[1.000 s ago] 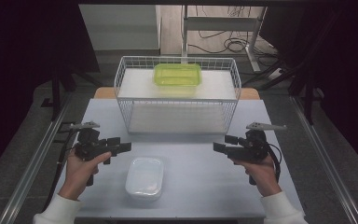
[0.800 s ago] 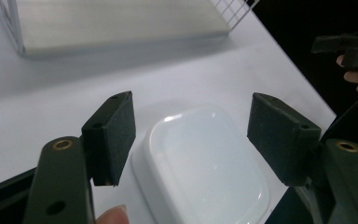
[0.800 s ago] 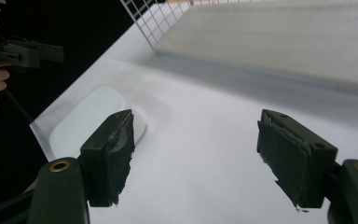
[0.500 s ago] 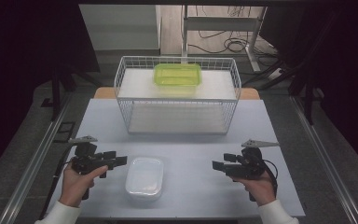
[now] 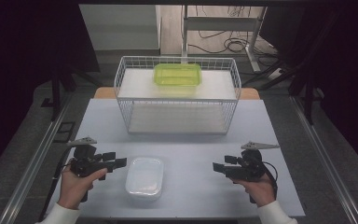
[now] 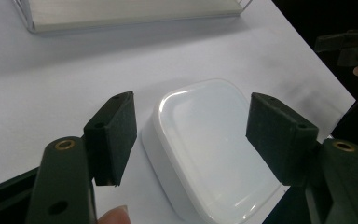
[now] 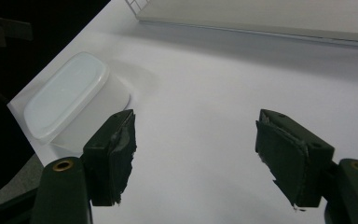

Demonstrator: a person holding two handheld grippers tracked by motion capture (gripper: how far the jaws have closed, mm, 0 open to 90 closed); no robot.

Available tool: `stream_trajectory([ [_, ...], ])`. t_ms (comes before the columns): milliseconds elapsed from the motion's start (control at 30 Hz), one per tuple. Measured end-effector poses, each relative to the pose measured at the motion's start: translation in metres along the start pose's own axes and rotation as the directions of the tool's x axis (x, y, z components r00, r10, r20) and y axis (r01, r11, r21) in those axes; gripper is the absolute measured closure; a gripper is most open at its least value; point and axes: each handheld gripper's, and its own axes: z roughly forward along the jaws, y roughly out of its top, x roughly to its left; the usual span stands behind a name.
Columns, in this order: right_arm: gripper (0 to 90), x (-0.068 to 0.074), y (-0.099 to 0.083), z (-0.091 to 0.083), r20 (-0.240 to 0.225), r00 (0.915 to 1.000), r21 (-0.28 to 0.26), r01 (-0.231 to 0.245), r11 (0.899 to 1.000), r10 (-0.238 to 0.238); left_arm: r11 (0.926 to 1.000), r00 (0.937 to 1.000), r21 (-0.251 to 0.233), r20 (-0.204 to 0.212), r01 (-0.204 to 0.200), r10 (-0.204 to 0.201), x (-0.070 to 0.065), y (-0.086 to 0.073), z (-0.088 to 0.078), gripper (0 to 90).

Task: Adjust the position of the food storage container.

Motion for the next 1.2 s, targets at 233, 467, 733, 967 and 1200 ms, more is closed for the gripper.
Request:
stream_trajectory([
  [233, 28.7, -0.002, 0.0, -0.001, 0.01, 0.9999, -0.003, -0.008, 1.0, 0.008, 0.9983, 0.9984, 0.011, 0.01, -0.057, 0.057, -0.015, 0.005, 0.003, 33.0],
  [467, 28.8, -0.002, -0.002, 0.0, 0.023, 0.9996, 0.012, -0.016, 1.0, 0.015, 0.9925, 0.9934, 0.052, 0.039, -0.11, 0.108, -0.036, 0.006, 0.013, 31.9],
  [733, 28.8, -0.001, -0.002, 0.004, 0.026, 0.9996, 0.027, -0.015, 1.0, 0.014, 0.9772, 0.979, 0.11, 0.114, -0.182, 0.169, -0.071, 0.008, 0.039, 32.8],
  [967, 28.8, -0.002, -0.003, 0.006, 0.033, 0.9992, 0.034, -0.022, 0.999, 0.021, 0.9443, 0.9635, 0.206, 0.131, -0.257, 0.234, -0.1, 0.002, 0.069, 55.6],
  [1200, 28.8, -0.004, -0.005, 0.007, 0.044, 0.9985, 0.043, -0.033, 0.999, 0.031, 0.9223, 0.9617, 0.279, 0.136, -0.268, 0.238, -0.107, -0.01, 0.088, 78.0],
])
